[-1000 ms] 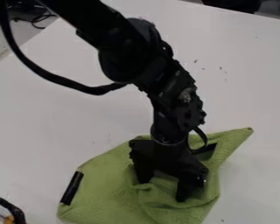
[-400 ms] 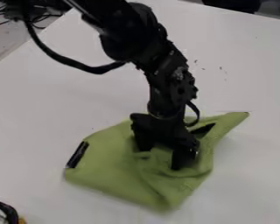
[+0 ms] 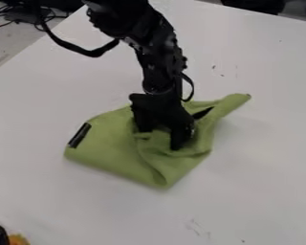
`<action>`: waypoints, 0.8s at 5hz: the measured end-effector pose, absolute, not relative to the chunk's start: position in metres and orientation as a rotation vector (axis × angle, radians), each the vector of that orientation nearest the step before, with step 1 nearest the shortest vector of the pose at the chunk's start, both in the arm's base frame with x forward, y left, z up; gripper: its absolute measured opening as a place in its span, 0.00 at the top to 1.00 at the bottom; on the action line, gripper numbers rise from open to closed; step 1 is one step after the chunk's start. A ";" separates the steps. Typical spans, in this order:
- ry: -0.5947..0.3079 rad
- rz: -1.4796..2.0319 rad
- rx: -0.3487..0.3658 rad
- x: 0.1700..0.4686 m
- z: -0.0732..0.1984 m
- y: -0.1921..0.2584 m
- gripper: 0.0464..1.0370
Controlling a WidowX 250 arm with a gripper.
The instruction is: Fold the cloth from bottom right to top left
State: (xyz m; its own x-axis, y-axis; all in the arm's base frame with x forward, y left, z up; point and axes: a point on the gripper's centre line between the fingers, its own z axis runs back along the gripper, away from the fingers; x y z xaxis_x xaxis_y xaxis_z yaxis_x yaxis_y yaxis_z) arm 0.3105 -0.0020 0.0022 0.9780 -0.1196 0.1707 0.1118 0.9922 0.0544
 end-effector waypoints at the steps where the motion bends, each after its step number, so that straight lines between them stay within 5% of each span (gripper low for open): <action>1: -0.174 -0.125 0.056 0.323 0.002 0.022 0.04; 4: -0.152 -0.111 0.080 0.338 0.006 0.064 0.04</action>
State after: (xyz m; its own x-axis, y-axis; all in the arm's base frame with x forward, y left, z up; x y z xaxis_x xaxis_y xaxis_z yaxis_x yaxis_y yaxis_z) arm 0.3381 0.0636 0.0064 0.9824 -0.1161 0.1461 0.1041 0.9907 0.0875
